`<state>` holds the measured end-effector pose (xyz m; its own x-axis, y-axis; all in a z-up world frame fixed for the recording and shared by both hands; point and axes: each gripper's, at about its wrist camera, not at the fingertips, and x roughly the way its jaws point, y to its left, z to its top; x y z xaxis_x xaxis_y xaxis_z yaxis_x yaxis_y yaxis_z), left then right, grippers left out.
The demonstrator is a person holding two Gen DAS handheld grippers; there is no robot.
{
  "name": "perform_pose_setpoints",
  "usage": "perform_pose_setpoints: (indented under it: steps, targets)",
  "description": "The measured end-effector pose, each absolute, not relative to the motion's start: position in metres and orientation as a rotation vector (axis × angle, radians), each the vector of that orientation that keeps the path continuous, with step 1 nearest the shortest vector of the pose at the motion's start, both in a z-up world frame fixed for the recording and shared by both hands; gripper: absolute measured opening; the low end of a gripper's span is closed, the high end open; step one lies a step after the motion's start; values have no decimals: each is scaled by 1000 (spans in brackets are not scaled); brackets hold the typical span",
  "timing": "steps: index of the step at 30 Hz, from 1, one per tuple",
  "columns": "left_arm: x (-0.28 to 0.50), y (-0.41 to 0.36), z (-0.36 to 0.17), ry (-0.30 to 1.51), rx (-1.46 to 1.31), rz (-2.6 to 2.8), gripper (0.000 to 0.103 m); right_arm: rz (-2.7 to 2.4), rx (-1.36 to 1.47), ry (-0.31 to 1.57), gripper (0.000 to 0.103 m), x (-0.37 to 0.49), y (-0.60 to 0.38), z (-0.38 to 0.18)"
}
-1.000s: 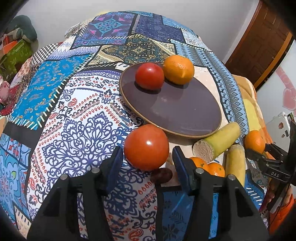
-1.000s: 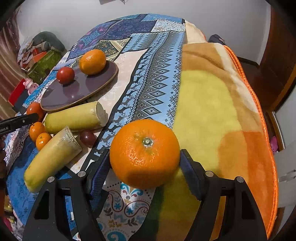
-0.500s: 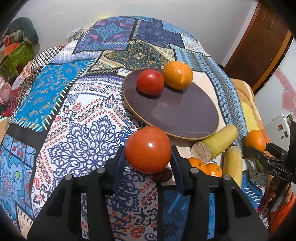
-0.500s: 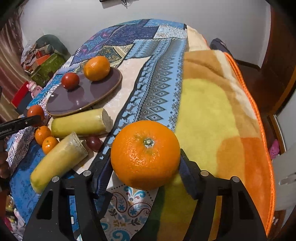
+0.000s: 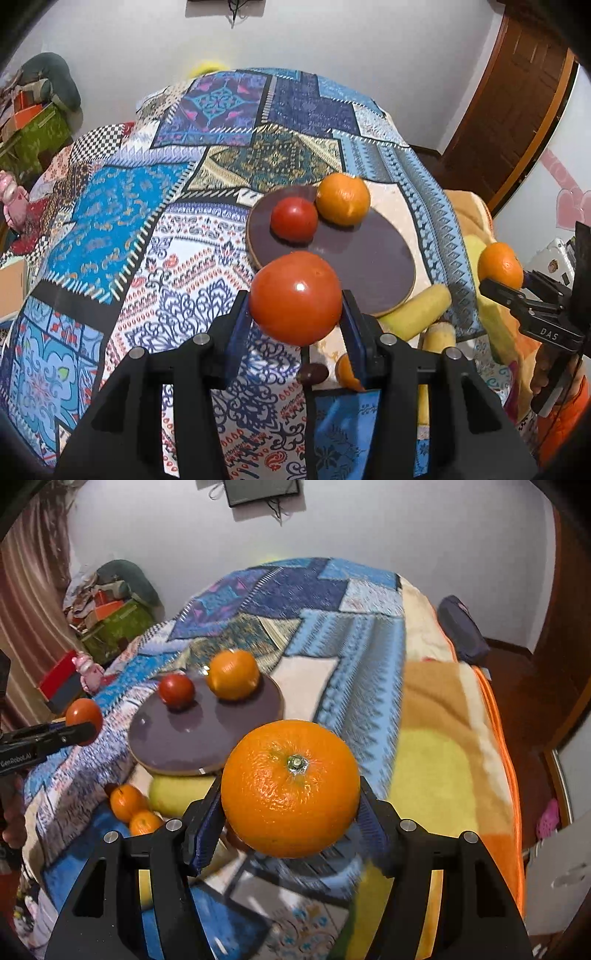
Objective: Organize fruits
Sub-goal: 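Lower tomato and orange onto the plate beside the others and open both tools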
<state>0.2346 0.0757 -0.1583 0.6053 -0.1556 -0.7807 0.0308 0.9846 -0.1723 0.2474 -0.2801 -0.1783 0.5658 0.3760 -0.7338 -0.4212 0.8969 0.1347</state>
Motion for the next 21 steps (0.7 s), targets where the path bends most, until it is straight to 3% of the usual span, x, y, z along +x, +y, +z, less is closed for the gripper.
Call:
perform_pose_setpoints:
  steps: [11,21]
  targets:
    - [264,70,-154,902,-135,-120,47,555,-83,830,62,273,-231,-177]
    - [294,71,-181,965,-143,-124,47,601,-151,883,62,298,-186,-196]
